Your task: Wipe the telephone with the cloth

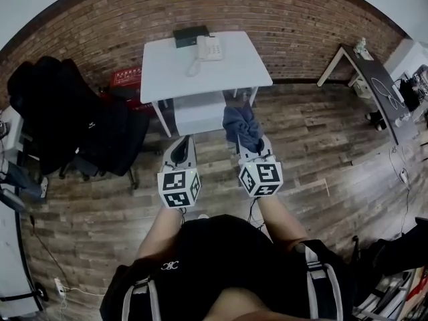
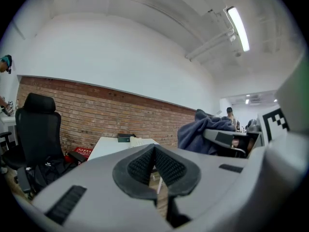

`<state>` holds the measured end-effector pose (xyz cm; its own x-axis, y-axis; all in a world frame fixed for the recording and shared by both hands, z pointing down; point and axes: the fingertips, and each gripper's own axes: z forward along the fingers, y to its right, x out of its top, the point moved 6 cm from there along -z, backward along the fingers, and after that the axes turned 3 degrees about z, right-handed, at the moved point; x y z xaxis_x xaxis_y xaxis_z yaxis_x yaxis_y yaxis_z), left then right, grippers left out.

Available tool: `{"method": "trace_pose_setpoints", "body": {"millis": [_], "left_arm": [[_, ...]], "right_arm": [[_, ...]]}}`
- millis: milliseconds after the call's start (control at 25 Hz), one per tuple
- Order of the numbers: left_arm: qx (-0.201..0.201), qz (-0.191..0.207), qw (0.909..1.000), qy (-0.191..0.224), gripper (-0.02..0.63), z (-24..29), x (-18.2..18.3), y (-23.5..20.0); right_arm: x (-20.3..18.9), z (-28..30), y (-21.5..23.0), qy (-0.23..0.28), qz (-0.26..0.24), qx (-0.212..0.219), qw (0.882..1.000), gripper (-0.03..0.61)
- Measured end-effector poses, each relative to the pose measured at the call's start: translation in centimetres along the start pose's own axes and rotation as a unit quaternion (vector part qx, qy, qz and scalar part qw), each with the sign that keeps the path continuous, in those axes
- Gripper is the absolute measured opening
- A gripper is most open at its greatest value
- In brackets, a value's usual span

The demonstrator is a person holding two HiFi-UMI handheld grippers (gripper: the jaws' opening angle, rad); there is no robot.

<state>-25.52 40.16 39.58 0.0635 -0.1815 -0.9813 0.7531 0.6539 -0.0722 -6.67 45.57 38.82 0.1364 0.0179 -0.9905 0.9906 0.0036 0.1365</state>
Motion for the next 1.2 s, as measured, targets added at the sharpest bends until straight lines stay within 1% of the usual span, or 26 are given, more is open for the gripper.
{"method": "trace_pose_setpoints", "body": {"millis": [240, 480, 600, 840, 1000, 1200], "left_arm": [[-0.014, 0.004, 0.9999, -0.005, -0.008, 1.1, -0.3, -2.5], [-0.030, 0.010, 0.9993, -0.019, -0.008, 2.9, -0.7, -3.1], [-0.035, 0.013, 0.9990, -0.026, -0.008, 4.3, -0.8, -3.5], [-0.030, 0.016, 0.9990, -0.029, -0.008, 8.6, -0.5, -4.5], [-0.021, 0.019, 0.9992, -0.029, -0.008, 12.4, 0.3, -5.9], [0.002, 0.017, 0.9996, -0.023, -0.008, 17.5, 2.2, -7.5]], "right_arm": [[-0.6, 1.9, -1.5, 0.006, 0.004, -0.006, 1.000, 0.051], [-1.7, 3.4, -1.5, -0.008, -0.001, -0.011, 1.000, 0.051], [-1.9, 4.6, -0.6, -0.007, 0.005, -0.020, 1.000, 0.051], [-2.6, 8.8, 2.2, -0.010, 0.011, -0.028, 1.000, 0.051], [-2.5, 13.0, 3.9, -0.007, 0.010, -0.019, 1.000, 0.051], [-2.2, 18.6, 6.6, -0.013, 0.011, -0.003, 1.000, 0.051]]}}
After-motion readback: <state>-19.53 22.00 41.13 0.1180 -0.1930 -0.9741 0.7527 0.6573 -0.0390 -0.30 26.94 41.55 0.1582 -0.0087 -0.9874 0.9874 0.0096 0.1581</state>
